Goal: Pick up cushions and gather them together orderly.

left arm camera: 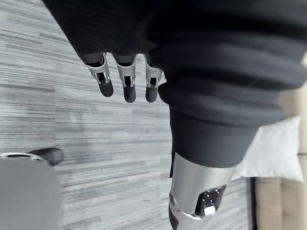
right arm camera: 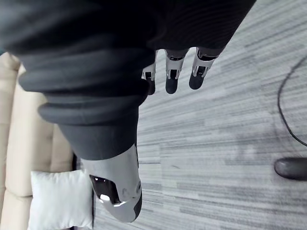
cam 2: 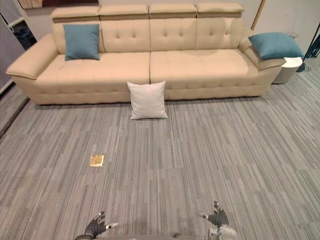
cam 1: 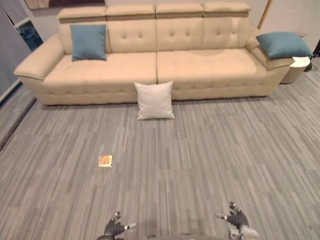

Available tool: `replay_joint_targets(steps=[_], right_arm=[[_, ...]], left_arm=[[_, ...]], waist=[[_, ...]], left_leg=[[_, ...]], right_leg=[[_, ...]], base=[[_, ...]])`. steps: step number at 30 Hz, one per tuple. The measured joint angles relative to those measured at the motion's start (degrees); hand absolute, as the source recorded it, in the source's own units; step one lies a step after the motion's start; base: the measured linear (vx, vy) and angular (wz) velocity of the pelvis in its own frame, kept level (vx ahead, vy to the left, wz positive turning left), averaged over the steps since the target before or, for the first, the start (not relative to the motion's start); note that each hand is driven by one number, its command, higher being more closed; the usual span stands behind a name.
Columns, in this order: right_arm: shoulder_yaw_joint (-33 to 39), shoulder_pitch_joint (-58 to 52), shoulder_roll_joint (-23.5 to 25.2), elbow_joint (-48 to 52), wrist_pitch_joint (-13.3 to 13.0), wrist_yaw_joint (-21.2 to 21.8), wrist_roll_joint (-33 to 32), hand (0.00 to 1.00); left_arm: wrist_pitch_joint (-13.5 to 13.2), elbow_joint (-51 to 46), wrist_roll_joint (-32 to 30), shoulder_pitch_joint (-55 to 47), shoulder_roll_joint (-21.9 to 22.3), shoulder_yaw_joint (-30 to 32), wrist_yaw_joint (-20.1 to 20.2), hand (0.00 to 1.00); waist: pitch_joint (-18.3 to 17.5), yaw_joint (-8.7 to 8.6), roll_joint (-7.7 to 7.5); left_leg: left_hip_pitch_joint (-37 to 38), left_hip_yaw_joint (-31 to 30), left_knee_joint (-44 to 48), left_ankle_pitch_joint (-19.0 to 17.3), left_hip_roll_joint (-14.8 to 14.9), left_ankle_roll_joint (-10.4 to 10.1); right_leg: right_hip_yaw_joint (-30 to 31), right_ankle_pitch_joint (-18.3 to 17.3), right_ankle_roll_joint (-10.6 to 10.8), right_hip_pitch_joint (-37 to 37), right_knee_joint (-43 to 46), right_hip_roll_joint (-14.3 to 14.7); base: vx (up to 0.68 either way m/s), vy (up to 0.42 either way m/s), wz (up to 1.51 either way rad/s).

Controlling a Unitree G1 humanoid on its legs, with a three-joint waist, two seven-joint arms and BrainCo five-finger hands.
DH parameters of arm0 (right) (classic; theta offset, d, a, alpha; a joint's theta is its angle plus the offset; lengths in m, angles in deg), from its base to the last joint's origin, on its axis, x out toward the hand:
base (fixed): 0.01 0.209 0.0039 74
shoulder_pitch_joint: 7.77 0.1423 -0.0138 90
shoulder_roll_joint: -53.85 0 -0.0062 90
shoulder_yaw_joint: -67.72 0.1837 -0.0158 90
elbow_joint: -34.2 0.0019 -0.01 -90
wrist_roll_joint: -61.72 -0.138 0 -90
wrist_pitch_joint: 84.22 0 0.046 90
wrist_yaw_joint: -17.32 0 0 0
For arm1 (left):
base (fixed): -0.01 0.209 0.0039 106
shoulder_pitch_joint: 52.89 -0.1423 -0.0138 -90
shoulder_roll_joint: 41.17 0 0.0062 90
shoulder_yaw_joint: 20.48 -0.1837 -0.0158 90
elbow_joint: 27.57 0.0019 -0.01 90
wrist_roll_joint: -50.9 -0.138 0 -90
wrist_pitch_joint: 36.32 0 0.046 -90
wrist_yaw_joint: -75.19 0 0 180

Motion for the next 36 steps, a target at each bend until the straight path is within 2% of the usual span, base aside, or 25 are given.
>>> replay_joint_targets(steps=[4,7,13,14,17,21,23,25,26,27,28,29,30,31,34,35,36], right_arm=[[-0.2,0.0,-0.7,0.4,-0.1,0.2,3.1,0.0],[-0.4,0.0,-0.8,0.4,-0.1,0.5,4.5,0.0],[-1.2,0.0,-1.7,2.3,0.0,0.5,4.5,0.0],[-1.8,0.0,-1.7,2.4,0.0,0.5,4.5,0.0],[-2.7,0.7,-1.7,2.4,0.1,0.4,4.5,0.0],[-2.7,2.0,-1.7,2.0,0.3,-0.2,4.4,0.0],[-2.7,2.5,-1.8,1.9,0.7,-0.2,4.3,0.0],[-2.7,2.8,-2.0,1.5,1.2,-0.3,4.3,0.0],[-2.7,3.2,-2.1,1.0,1.3,-0.2,4.2,0.0],[-2.8,4.2,-1.9,0.9,1.3,-0.3,4.1,0.0],[-3.2,4.4,-1.6,0.9,1.3,-0.2,3.9,0.0],[-3.3,4.1,-1.4,0.9,1.3,-0.2,3.8,0.0],[-3.3,3.9,-1.4,0.9,1.4,-0.2,3.8,0.0],[-3.3,4.3,-1.6,1.0,1.4,-0.3,3.2,0.0],[-3.5,6.0,-2.6,1.2,1.4,-0.3,2.5,0.0],[-3.7,6.3,-3.5,2.3,1.4,-0.5,2.0,0.0],[-3.7,6.0,-3.6,3.4,1.4,-0.7,1.9,0.0]], left_arm=[[-0.4,-2.8,-0.7,-0.6,-0.1,0.0,0.0,0.0],[-0.4,-3.1,-1.1,-0.6,-0.3,0.0,0.0,0.0],[-0.4,-3.2,-1.1,-0.6,-0.3,0.0,0.0,0.0],[-0.3,-3.4,-1.1,-0.6,-0.3,0.0,0.0,0.0],[-0.3,-4.3,-1.1,-0.8,-0.3,0.1,-0.1,0.0],[-0.3,-7.3,-0.5,-1.7,-0.2,1.1,-0.2,0.0],[-0.3,-8.9,-0.4,-1.9,-0.3,2.1,-0.3,0.0],[-0.2,-10.2,-0.4,-2.2,-0.3,2.2,-0.3,0.0],[-0.1,-10.9,-0.4,-2.2,-0.3,2.2,-0.4,0.0],[0.1,-12.1,-0.4,-2.5,-0.9,2.1,-0.4,0.0],[0.2,-12.9,-0.4,-2.0,-2.1,2.0,-0.5,0.0],[0.3,-13.1,-0.4,-1.7,-2.8,2.0,-0.7,0.0],[0.5,-13.1,-0.3,-1.5,-3.1,2.1,-1.1,0.0],[0.7,-13.1,0.6,-0.3,-3.8,2.1,-1.7,0.0],[0.7,-13.1,1.2,3.1,-4.0,2.0,-2.5,0.0],[0.6,-13.2,1.4,4.6,-3.7,1.8,-2.9,0.0],[0.5,-13.2,1.6,5.1,-3.8,1.8,-3.0,0.0]], waist=[[0.3,-0.13,0.91],[0.3,-0.23,0.97],[0.3,-0.99,0.96],[0.3,-1.08,0.96],[0.4,-1.08,1.14],[0.7,-0.41,1.6],[0.8,0.07,1.58],[1.2,0.18,1.73],[1.7,0.37,1.5],[2.5,0.29,1.92],[4.0,-0.08,0.96],[4.4,-0.1,0.97],[4.7,0.1,1.47],[5.4,-0.12,0.9],[7.8,-1.33,1.9],[8.2,-1.79,2.58],[8.3,-2.18,2.45]], left_leg=[[0.5,0.0,0.1,-0.6,0.0,-0.9],[0.4,0.0,0.2,-0.6,-0.1,-0.9],[0.0,0.0,0.3,-0.9,-0.2,-0.6],[-0.5,0.1,0.9,-1.4,-0.2,0.2],[-3.1,0.4,4.3,-3.2,0.0,0.5],[-8.8,1.6,12.5,-8.3,0.9,1.5],[-10.6,2.2,16.3,-11.0,1.0,2.1],[-11.7,2.4,19.6,-14.0,0.8,2.9],[-11.5,2.7,20.3,-15.2,0.7,3.6],[-10.5,2.3,21.3,-16.6,0.1,4.3],[-8.2,1.7,21.6,-17.7,-0.9,5.5],[-7.4,1.0,22.2,-18.7,-1.1,5.4],[-6.9,0.7,22.4,-19.2,-1.1,5.2],[-5.2,-0.3,21.8,-19.6,-1.0,5.1],[-1.0,-3.0,17.7,-19.6,0.1,4.4],[1.5,-4.2,14.9,-19.3,1.2,2.9],[3.7,-4.7,13.3,-18.7,1.4,1.0]], right_leg=[[-0.2,-0.4,0.6,0.6,-0.1,-0.2],[-0.5,-0.8,1.2,0.7,0.0,-0.4],[-1.3,-1.0,1.2,0.5,0.1,-0.5],[-1.3,-1.4,0.7,0.2,0.4,-0.5],[-1.4,-1.9,0.8,-1.7,2.0,-0.8],[-0.4,-3.4,1.8,-5.2,4.5,-0.9],[0.0,-6.6,3.2,-8.0,9.4,-1.6],[-0.2,-9.4,6.8,-10.4,16.8,-3.0],[-0.5,-9.7,7.1,-12.3,21.3,-3.5],[-1.9,-9.4,7.0,-17.2,33.6,-5.2],[-2.3,-9.9,6.6,-21.0,42.7,-6.7],[-2.9,-11.6,5.9,-22.7,45.1,-6.9],[-3.4,-12.3,5.1,-23.9,45.2,-7.0],[-5.6,-13.4,4.6,-26.2,42.8,-6.7],[-8.4,-12.2,3.8,-29.8,33.6,-5.2],[-9.4,-8.9,3.3,-31.5,27.4,-3.7],[-9.2,-4.8,1.9,-32.6,22.7,-3.0]], base=[[0.05,-0.004,0.01],[0.0,-0.014,0.03],[-0.03,-0.017,0.05],[-0.07,-0.016,-0.02],[-0.05,-0.002,-0.04],[-0.02,0.033,-0.15],[0.04,0.066,-0.13],[0.09,0.123,-0.06],[0.11,0.163,-0.07],[0.19,0.163,0.06],[0.29,0.161,0.21],[0.3,0.113,0.19],[0.41,0.103,0.28],[0.37,0.068,0.35],[0.42,0.0,0.57],[0.65,-0.063,0.62],[0.59,-0.078,0.66]])
